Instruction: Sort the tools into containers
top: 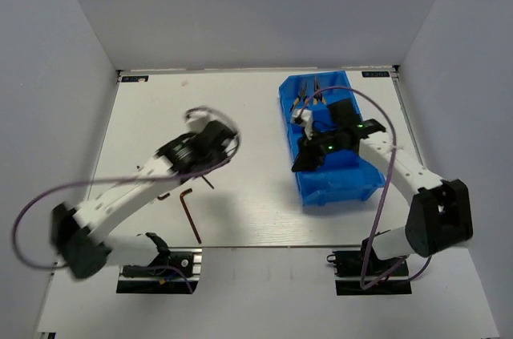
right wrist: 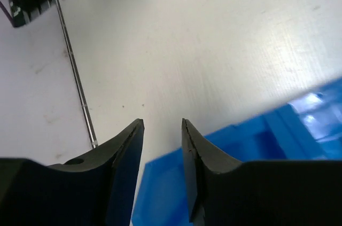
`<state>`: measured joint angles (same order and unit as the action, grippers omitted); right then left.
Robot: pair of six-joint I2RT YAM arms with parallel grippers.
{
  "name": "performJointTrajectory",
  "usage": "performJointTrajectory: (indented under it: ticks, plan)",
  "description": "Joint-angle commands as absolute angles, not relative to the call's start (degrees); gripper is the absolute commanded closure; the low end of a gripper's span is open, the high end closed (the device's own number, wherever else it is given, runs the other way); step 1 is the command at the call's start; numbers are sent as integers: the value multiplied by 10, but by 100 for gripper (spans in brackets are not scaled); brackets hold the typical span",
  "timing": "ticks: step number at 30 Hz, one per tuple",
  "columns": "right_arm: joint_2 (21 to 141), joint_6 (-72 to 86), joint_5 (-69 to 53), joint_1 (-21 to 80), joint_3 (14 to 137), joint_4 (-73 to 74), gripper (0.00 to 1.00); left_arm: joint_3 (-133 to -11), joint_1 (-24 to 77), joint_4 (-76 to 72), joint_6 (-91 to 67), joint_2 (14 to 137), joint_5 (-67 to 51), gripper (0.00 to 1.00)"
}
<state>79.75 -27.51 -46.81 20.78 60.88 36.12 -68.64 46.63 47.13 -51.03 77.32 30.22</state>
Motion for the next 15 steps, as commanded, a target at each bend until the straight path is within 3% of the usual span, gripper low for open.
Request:
performJointTrajectory:
  ticks: [1,2,6,15]
  plan:
    - [853,-199,-360,295,626,313,59,-539,469,597,-754,627,302,54]
    - [888,-171,-345,324,652,310,59,-520,469,628,-778,559,297,52]
    - [1008,-105,-280,402,786,344,55,-484,469,684,-822,483,291,50]
    - [1267,-13,-178,543,1070,375,46,-607,481,802,-805,550,339,44]
